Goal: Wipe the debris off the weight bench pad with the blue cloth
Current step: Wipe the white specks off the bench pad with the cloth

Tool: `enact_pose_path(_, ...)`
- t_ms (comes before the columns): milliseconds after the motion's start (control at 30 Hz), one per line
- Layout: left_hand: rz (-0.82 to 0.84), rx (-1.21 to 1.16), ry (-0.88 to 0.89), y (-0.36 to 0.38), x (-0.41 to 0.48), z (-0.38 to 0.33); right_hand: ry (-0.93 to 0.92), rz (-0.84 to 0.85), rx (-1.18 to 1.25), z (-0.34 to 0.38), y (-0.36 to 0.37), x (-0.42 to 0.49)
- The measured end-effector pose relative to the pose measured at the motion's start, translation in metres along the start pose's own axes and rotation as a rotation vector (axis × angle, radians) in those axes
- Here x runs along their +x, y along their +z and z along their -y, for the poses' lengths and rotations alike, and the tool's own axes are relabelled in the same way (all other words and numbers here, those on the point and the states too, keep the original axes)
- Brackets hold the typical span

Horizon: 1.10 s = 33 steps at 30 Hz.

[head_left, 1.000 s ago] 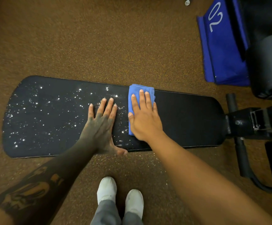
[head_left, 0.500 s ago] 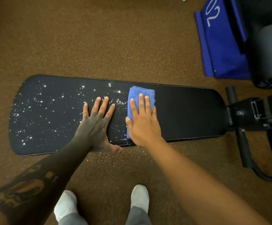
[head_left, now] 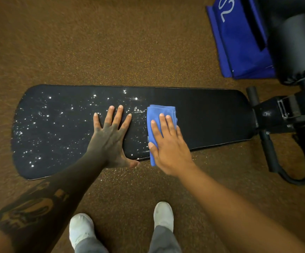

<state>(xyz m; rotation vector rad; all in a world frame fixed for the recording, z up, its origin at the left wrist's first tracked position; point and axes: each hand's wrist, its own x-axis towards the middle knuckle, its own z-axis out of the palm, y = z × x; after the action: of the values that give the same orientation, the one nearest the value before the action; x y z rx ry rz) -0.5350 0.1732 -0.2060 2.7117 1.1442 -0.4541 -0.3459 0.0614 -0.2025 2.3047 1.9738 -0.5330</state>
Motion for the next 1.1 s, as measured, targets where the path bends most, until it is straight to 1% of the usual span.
enact_pose_path(100,0.000,-0.008,0.008,-0.001,0.000,0.001,0.057,-0.025,0.009,-0.010,-0.002,0.012)
enact_pose_path(200,0.010,0.009,0.014,-0.002,0.000,0.003,0.126,-0.034,0.015,-0.003,-0.003,0.027)
enact_pose_path(267,0.009,0.012,0.018,-0.002,0.000,0.004,0.075,-0.015,0.016,0.007,0.002,0.015)
enact_pose_path(333,0.017,0.014,0.019,-0.003,-0.001,0.006,-0.027,-0.003,-0.011,0.012,0.009,-0.007)
enact_pose_path(400,0.015,0.005,0.019,-0.003,-0.001,0.008,-0.055,-0.001,-0.022,0.005,0.011,-0.014)
enact_pose_path(500,0.016,-0.007,0.022,-0.005,-0.001,0.010,0.052,-0.013,0.012,-0.001,0.002,0.012)
enact_pose_path(600,0.018,-0.010,0.016,-0.004,-0.001,0.011,0.152,-0.021,0.025,0.014,-0.005,0.033)
enact_pose_path(667,0.021,-0.013,0.017,-0.004,-0.001,0.011,0.095,-0.003,-0.005,0.023,-0.004,0.030)
enact_pose_path(733,0.019,-0.024,0.018,-0.004,-0.002,0.011,-0.037,0.017,-0.047,0.016,-0.005,0.026)
enact_pose_path(767,0.021,-0.028,0.018,-0.004,-0.002,0.011,-0.076,0.022,-0.047,0.009,-0.007,0.028)
enact_pose_path(800,0.027,-0.026,0.017,-0.004,-0.001,0.012,-0.078,0.018,-0.037,0.002,-0.010,0.035)
enact_pose_path(833,0.035,-0.019,0.015,-0.004,0.000,0.012,-0.039,0.008,-0.016,-0.003,-0.013,0.044)
enact_pose_path(933,0.041,-0.010,0.013,-0.003,0.001,0.012,0.172,-0.041,0.028,0.002,-0.020,0.073)
enact_pose_path(967,0.039,-0.016,0.013,-0.003,0.000,0.013,0.197,-0.051,0.028,0.009,-0.020,0.078)
enact_pose_path(1000,0.037,-0.025,0.013,-0.003,-0.001,0.014,0.173,-0.049,0.018,0.015,-0.019,0.079)
enact_pose_path(1100,0.032,-0.035,0.008,-0.002,-0.002,0.016,-0.072,-0.006,-0.053,0.012,-0.020,0.073)
